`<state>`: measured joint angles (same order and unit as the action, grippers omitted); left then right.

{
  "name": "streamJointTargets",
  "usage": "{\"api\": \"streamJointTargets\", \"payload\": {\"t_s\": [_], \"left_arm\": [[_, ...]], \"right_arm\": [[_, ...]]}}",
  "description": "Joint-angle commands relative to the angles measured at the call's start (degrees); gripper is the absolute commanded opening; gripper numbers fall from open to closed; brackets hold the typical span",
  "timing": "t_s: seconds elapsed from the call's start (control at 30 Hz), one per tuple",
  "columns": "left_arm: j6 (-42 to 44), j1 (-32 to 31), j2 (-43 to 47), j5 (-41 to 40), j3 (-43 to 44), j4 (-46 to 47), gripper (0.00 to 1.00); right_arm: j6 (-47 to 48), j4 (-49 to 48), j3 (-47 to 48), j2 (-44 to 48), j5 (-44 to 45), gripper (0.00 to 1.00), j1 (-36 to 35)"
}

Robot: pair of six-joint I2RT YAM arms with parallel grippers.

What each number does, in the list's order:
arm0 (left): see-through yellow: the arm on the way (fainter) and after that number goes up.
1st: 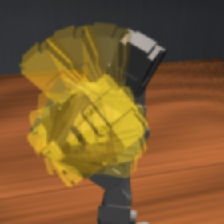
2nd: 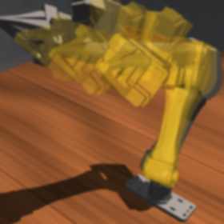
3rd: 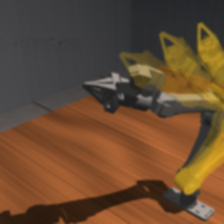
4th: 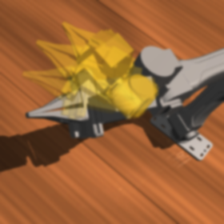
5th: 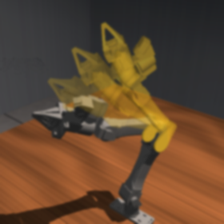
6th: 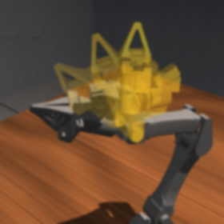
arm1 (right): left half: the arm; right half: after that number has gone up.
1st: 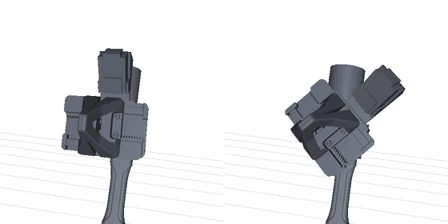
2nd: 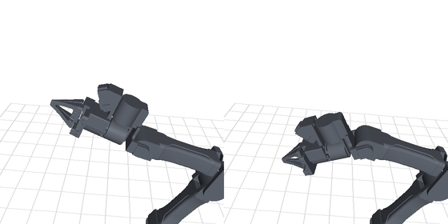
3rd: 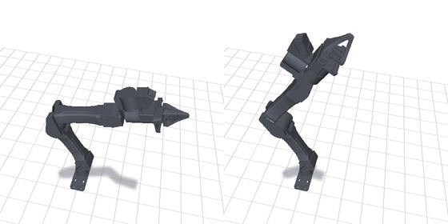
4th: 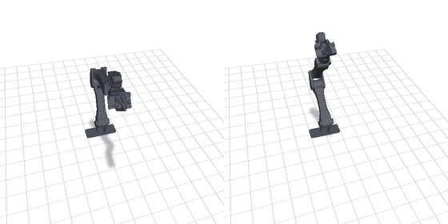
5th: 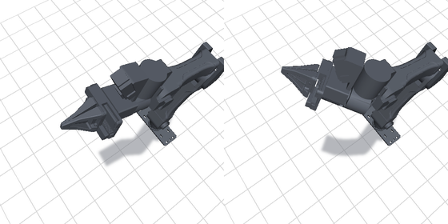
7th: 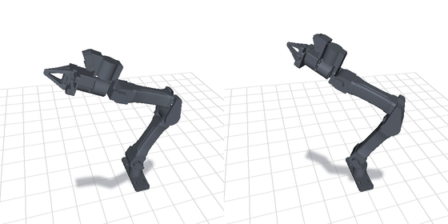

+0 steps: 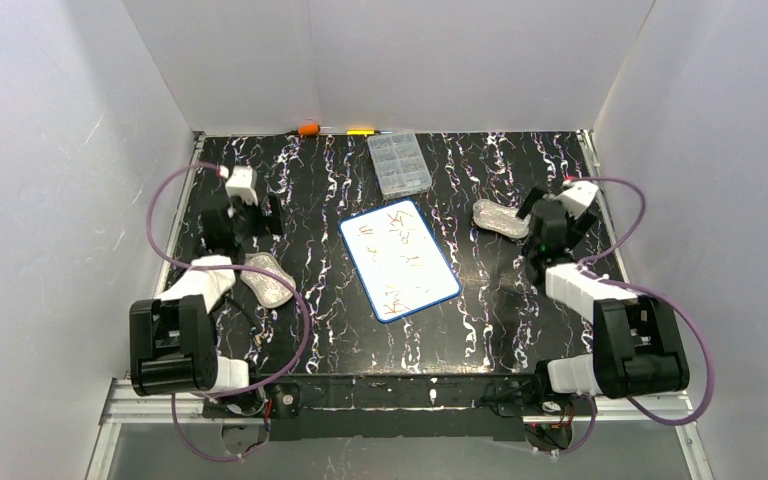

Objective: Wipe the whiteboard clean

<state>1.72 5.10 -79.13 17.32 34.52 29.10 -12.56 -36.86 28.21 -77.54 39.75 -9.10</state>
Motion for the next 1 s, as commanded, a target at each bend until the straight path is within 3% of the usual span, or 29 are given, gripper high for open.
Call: {"api": "streamJointTargets", "payload": {"t_s": [0.0, 0.1, 0.2, 0.27, 0.33, 0.43, 0.83, 0.97], "left_arm": [[3.02, 0.26, 3.90, -1.74, 12.38, -30.06, 0.99], [2.23, 0.33, 2.95, -2.41, 18.56, -39.49, 0.99], [1.21, 0.26, 2.66, -0.48, 21.72, -45.05, 0.99], [1.38, 0.26, 2.46, 1.90, 23.18, -47.64, 0.99], [2.12, 0.18, 2.41, 4.57, 24.27, -50.10, 0.99], [3.63, -0.63, 2.40, 5.09, 25.19, -52.42, 0.99], [9.34, -8.90, -1.70, -3.53, 26.87, -57.11, 0.99], [11.91, -13.92, -4.42, -8.19, 27.75, -56.50, 0.99]], "right_arm": [[-30.76, 27.09, 10.03, 3.25, 4.92, 1.00, 3.90], [-26.65, 21.97, 9.65, 3.28, -8.99, 1.00, 4.99], [-22.87, 34.01, 19.15, -4.87, -16.63, 0.88, 3.97], [-20.00, 43.79, 26.56, -10.74, -15.45, 0.83, 0.51], [-19.31, 50.69, 30.97, -14.34, -10.15, 0.98, -3.76], [-19.14, 54.41, 32.93, -16.68, -9.88, 0.99, -6.45], [-12.46, 46.09, 27.29, -16.07, -9.58, 0.99, -21.27], [-13.93, 40.77, 21.39, -14.80, -15.31, 0.98, -24.28]]}}
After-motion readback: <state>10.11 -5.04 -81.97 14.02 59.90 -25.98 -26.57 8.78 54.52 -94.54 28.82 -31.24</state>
